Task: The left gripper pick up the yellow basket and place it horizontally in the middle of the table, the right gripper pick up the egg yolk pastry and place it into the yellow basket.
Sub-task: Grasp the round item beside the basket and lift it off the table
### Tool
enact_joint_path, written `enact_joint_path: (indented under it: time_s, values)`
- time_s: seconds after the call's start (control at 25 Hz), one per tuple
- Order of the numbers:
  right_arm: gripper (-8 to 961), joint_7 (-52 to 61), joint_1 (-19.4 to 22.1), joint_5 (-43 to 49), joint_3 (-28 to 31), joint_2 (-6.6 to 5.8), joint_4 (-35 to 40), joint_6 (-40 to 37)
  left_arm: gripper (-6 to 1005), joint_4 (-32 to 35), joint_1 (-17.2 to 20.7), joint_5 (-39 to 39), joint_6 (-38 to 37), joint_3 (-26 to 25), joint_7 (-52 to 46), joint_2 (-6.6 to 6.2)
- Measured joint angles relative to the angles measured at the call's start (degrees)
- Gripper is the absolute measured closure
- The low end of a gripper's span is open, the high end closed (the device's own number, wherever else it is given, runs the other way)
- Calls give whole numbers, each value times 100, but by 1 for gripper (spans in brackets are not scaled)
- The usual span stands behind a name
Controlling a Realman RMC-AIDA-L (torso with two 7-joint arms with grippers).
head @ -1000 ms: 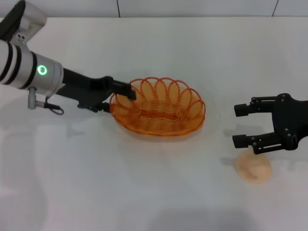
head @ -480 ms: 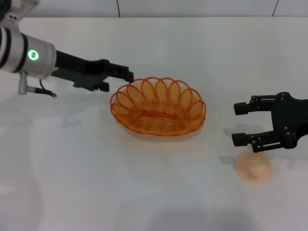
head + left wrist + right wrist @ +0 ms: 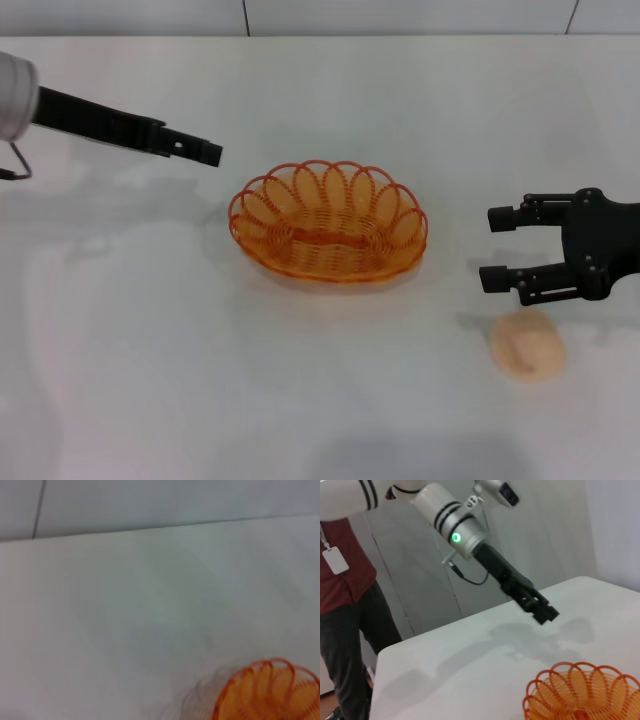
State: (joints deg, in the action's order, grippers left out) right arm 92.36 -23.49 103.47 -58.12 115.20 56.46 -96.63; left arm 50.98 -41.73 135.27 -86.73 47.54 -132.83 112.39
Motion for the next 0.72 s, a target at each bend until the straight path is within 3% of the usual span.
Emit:
enact_joint_path:
  time_s: [0.48,0.72]
  values:
    - [178,252,-101,126,-41,-23,-6,507,120,210,-6,30,-1462,75,1575,-144]
    - [181,680,-58,782,-31,-26,457,448,120,311,-12,170,-1558,207,1620,-135]
